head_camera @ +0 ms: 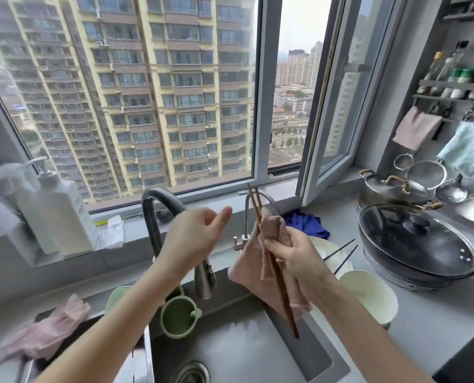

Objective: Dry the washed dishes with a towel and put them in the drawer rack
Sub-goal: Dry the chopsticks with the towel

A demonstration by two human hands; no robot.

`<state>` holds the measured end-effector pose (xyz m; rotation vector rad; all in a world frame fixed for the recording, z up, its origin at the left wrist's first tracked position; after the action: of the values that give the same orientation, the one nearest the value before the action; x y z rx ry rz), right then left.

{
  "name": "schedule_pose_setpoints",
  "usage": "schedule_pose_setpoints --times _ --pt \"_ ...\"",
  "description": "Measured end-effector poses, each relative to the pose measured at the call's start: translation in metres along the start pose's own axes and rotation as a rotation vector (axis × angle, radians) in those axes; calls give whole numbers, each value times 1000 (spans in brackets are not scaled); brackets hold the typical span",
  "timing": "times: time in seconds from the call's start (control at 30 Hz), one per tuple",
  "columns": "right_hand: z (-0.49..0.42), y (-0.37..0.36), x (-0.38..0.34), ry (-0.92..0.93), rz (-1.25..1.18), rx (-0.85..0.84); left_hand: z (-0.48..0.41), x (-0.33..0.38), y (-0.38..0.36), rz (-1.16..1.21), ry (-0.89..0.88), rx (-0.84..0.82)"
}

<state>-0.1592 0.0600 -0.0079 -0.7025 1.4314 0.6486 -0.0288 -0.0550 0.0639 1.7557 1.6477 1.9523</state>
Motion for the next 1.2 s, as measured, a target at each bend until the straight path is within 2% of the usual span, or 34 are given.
schedule_pose_setpoints --times 0.03,0.13,0.2,0.3,0.43,0.53,0.63,0.73,0.8,0.93,1.03,1.13,1.2 --pt "5 -9 -6 8 38 -103 -9 -2 6 85 -1 12" --pt "15 -37 -20 2 42 -299 -21 -4 -5 627 124 -126" --pt "14 -50 -28 20 89 -318 -23 -7 -7 874 160 -36" --pt "13 -65 -31 33 149 -354 -23 -11 -6 1018 225 106" --pt "29 -61 -27 18 247 -383 -25 -23 7 1185 286 214" --pt "50 -58 -9 -33 254 -397 -31 -40 18 1247 334 280" --pt "47 -56 -6 -21 267 -333 -29 -47 21 1297 354 261" --pt "35 -57 -18 22 220 -264 -11 -39 9 1137 259 53" --pt "30 -64 -22 50 186 -269 -1 -33 0 1078 191 3" --pt "34 -73 -14 55 203 -293 1 -38 10 1011 106 165" --pt "39 -66 -10 54 321 -293 0 -54 24 1044 162 249" --pt "27 -41 -23 90 385 -74 2 -74 56 1101 173 329" --pt "13 -40 -46 164 297 43 8 -76 67 976 139 225"
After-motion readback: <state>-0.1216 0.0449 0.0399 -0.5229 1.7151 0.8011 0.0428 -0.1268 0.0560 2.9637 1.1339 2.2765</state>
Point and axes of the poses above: each hand's wrist, its own z-axis away from the middle knuckle, its own y-axis out of the back of the hand, x = y × z, the point moved 5 cm from there along -z, towards the middle knuckle, and after that the axes turned 2 degrees about -y, right-handed, at the moved point
